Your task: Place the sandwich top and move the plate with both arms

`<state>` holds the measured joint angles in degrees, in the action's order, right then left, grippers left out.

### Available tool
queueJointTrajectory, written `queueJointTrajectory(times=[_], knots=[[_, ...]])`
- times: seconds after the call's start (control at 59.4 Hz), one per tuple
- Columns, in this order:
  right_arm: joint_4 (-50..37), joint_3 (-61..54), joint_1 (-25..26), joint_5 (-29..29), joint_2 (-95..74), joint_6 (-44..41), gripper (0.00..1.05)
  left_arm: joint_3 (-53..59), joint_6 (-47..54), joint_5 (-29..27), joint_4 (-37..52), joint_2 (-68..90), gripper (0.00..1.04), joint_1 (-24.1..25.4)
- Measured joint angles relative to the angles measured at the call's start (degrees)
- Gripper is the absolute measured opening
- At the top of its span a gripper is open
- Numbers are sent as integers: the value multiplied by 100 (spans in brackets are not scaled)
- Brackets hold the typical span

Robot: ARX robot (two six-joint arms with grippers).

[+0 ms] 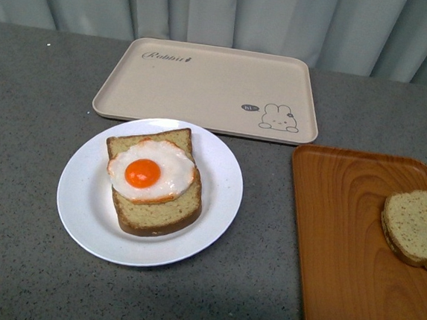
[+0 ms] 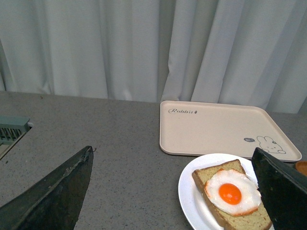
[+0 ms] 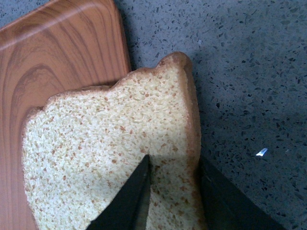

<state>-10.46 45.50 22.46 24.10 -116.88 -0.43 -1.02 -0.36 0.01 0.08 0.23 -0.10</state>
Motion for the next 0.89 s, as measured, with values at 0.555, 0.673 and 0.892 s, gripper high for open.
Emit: queueJointTrajectory(times=[0.555, 0.673, 0.892], knots=[[168, -140, -221, 780, 1174, 444, 2, 0, 0, 0, 0, 0, 98, 0], [166, -142, -568, 929, 1749, 715, 2, 0, 0, 0, 0, 0, 98, 0], [-437, -144, -2015, 634, 2166, 1523, 2, 0, 0, 0, 0, 0, 98, 0]])
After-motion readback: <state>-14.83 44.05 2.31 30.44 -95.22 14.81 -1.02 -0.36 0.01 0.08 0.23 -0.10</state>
